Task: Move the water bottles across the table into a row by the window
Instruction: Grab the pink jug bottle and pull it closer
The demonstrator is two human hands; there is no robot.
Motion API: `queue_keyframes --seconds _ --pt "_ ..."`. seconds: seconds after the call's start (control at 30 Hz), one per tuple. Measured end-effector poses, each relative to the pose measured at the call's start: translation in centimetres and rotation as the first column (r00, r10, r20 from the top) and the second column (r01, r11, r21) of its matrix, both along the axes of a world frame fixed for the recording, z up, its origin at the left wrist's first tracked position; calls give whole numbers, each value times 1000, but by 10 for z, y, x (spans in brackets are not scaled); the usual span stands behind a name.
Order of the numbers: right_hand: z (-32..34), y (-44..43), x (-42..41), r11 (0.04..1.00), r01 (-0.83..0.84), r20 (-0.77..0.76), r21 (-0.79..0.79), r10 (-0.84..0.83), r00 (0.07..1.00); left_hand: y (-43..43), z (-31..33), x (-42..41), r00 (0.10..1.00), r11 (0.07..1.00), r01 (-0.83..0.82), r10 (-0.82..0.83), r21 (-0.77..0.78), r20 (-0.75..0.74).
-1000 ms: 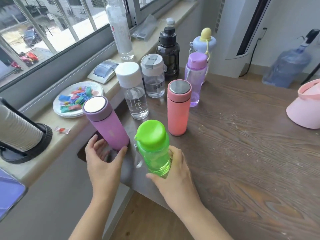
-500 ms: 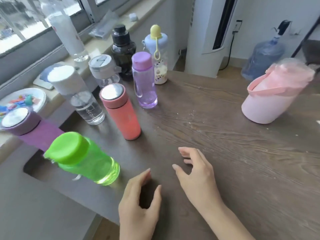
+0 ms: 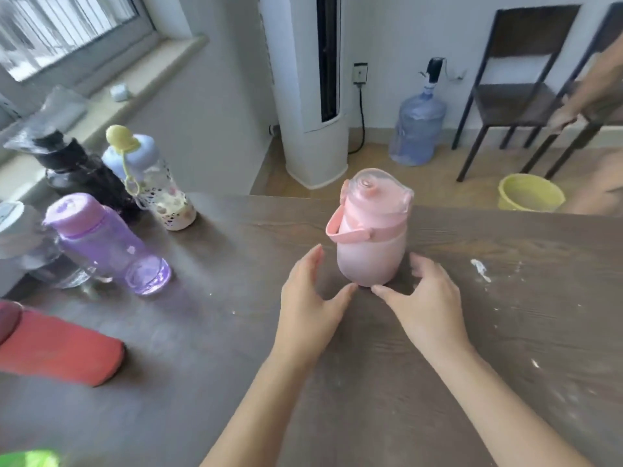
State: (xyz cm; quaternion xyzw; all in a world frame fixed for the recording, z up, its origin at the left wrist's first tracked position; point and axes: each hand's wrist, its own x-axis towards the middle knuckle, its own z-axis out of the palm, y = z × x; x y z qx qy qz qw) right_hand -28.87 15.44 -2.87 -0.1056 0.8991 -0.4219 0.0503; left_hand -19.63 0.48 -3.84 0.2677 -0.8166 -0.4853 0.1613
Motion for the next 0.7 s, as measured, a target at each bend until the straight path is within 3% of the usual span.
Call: queue_keyframes --seconds 0.13,0.23,0.5,0.7 --pt "9 -2 -29 984 -137 120 -117 151 981 -15 7 -41 990 985 141 -142 98 0" --pt "6 -2 -38 974 -151 158 -167 178 971 -24 0 -49 986 970 164 -161 181 -29" --pt "11 -51 -37 966 -148 163 -210 184 969 -72 -3 -40 982 962 128 -90 241 -164" --pt "18 -139 -31 936 -280 100 -216 306 947 -153 7 -17 985 967 25 19 252 -173"
